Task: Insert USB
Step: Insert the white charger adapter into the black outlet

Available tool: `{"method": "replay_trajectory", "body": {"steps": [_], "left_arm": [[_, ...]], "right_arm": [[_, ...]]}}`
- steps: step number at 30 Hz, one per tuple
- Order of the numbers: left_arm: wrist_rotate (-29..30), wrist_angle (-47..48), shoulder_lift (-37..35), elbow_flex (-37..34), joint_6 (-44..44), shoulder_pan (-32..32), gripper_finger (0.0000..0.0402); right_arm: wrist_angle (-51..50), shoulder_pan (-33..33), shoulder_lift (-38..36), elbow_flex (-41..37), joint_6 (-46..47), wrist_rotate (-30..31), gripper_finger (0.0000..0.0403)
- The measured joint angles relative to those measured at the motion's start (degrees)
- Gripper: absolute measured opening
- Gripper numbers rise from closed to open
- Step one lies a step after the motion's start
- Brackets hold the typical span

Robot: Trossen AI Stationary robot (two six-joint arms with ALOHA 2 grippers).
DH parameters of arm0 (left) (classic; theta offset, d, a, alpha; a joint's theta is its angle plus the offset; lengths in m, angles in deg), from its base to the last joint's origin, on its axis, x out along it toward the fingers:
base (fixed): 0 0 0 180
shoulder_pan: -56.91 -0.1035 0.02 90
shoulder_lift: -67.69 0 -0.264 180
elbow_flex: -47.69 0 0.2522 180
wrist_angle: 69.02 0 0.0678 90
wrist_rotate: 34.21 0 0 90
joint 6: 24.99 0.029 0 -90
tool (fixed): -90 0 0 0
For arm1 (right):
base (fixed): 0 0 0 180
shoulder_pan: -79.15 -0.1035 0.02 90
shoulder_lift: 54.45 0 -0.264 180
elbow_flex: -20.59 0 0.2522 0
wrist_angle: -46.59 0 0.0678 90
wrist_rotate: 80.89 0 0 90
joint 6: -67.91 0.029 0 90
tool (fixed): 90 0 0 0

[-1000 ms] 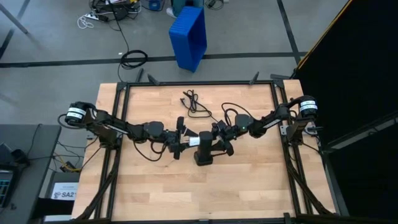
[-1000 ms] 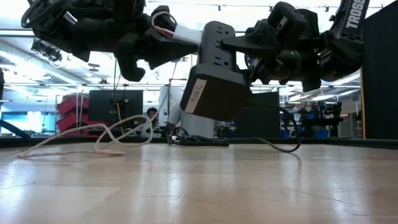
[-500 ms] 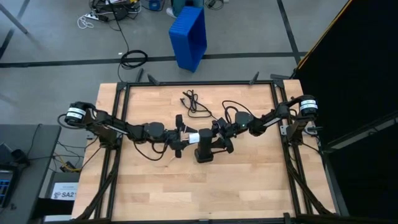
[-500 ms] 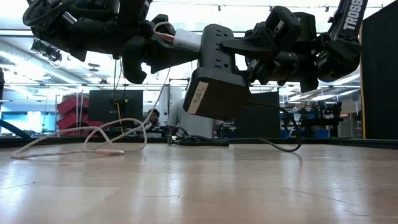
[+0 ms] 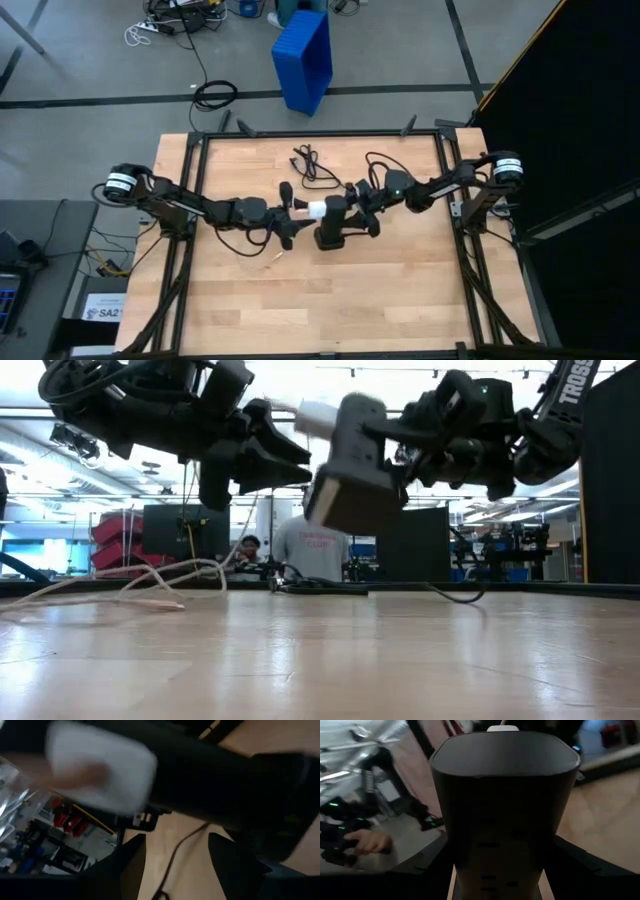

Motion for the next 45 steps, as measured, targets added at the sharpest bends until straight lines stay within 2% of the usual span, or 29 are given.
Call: {"method": "replay_trajectory", "body": {"steps": [8, 15, 19, 27, 32, 38, 43, 45], "left_arm": [[-2.3, 9.1, -0.8, 0.0, -5.0, 0.0, 0.0198], [-4.3, 11.9, -3.6, 0.0, -11.6, 0.0, 0.0196], [-5.5, 15.2, -7.6, 0.1, -15.2, 0.0, 0.0175], [-5.8, 16.5, -15.4, -0.5, -20.5, 0.0, 0.0113], [-10.9, 14.0, -16.5, -2.4, -20.5, 0.0, 0.008], [-11.8, 14.6, -16.4, -2.6, -23.2, -0.1, 0.0011], [-11.8, 14.0, -16.3, -3.6, -25.4, -0.1, 0.0004], [-11.7, 12.4, -16.2, -4.5, -25.4, -0.1, 0.0002]], "right_arm": [[-8.1, 0.6, -4.8, -2.3, -8.4, 7.6, 0.0221], [-20.6, -2.6, -10.0, -2.3, -23.0, 25.3, 0.0221], [-22.8, -4.3, -11.1, -2.3, -27.7, 31.1, 0.0221], [-26.0, -4.4, -9.0, -2.3, -28.8, 32.2, 0.0221], [-24.5, -4.4, -7.1, -2.3, -28.6, 32.4, 0.0221], [-24.0, -4.3, -5.8, -2.3, -27.0, 32.3, 0.0221], [-24.4, -3.7, -5.8, -2.4, -23.4, 32.1, 0.0222], [-24.2, -3.7, -5.8, -2.4, -23.5, 32.1, 0.0249]]}}
